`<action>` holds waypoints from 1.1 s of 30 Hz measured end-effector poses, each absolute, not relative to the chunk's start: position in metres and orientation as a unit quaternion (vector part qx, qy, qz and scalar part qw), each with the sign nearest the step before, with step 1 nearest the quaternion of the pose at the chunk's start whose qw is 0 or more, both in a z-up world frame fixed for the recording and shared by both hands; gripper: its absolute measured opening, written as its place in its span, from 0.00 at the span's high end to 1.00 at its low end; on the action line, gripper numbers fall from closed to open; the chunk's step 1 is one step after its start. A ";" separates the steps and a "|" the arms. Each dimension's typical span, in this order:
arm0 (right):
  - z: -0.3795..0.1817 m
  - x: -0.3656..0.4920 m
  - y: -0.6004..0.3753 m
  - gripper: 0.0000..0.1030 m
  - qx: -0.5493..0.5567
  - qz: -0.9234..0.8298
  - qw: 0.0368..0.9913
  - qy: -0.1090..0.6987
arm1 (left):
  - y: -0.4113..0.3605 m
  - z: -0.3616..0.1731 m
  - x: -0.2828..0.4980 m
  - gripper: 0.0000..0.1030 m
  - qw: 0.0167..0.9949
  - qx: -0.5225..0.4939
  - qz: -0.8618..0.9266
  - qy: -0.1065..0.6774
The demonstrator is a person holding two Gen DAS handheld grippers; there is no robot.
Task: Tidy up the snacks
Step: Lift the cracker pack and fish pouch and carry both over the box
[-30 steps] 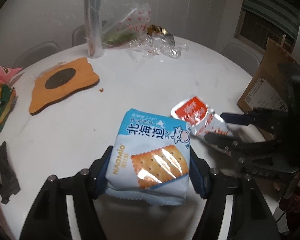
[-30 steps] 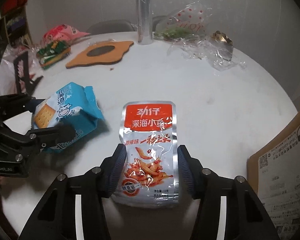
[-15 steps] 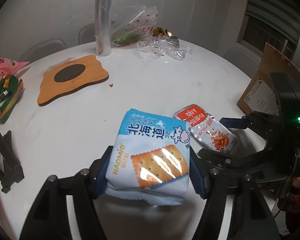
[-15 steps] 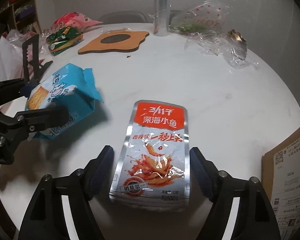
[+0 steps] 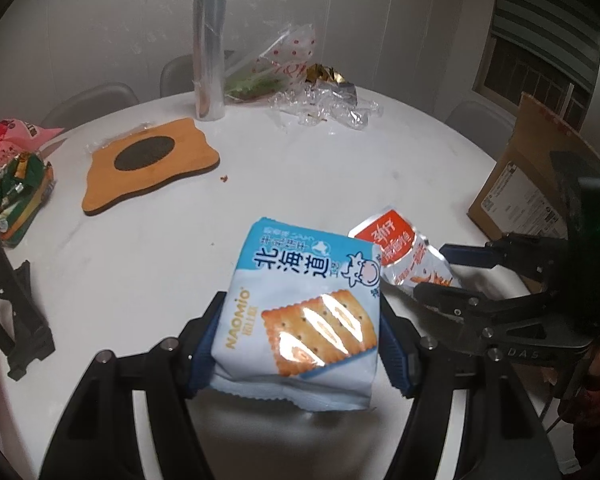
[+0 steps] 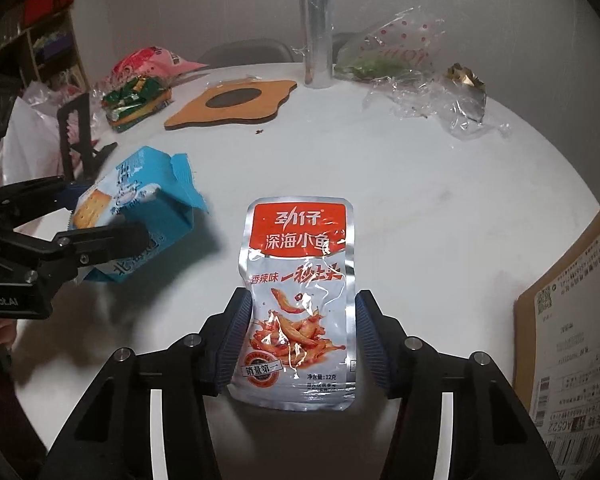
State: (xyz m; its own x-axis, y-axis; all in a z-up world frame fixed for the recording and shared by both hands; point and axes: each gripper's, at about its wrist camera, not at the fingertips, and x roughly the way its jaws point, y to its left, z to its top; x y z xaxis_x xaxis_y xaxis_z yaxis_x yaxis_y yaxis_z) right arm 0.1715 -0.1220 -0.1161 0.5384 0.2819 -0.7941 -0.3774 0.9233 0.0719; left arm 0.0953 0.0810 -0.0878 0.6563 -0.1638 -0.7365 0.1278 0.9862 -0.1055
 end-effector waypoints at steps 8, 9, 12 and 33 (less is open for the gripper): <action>-0.084 0.150 -0.115 0.52 -0.032 0.237 0.874 0.423 | 0.082 -0.052 0.069 0.36 0.927 -0.025 -0.067 0.368; -0.078 0.147 -0.113 0.52 -0.033 0.243 0.874 0.419 | 0.083 -0.048 0.066 0.36 0.929 -0.025 -0.065 0.364; -0.057 0.139 -0.110 0.52 -0.034 0.251 0.879 0.403 | 0.085 -0.029 0.055 0.36 0.937 -0.026 -0.060 0.344; 0.075 0.079 -0.187 0.52 -0.052 0.205 0.939 0.271 | -0.010 0.107 0.029 0.36 0.965 0.036 -0.135 0.221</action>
State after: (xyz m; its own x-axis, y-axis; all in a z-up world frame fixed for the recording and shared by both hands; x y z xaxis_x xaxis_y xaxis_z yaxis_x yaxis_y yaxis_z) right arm 0.0786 -0.1868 0.0750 0.7685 0.3575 -0.5306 -0.4139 0.9102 0.0138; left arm 0.0291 -0.0097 0.1068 0.8656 -0.2440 -0.4372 0.2761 0.9611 0.0102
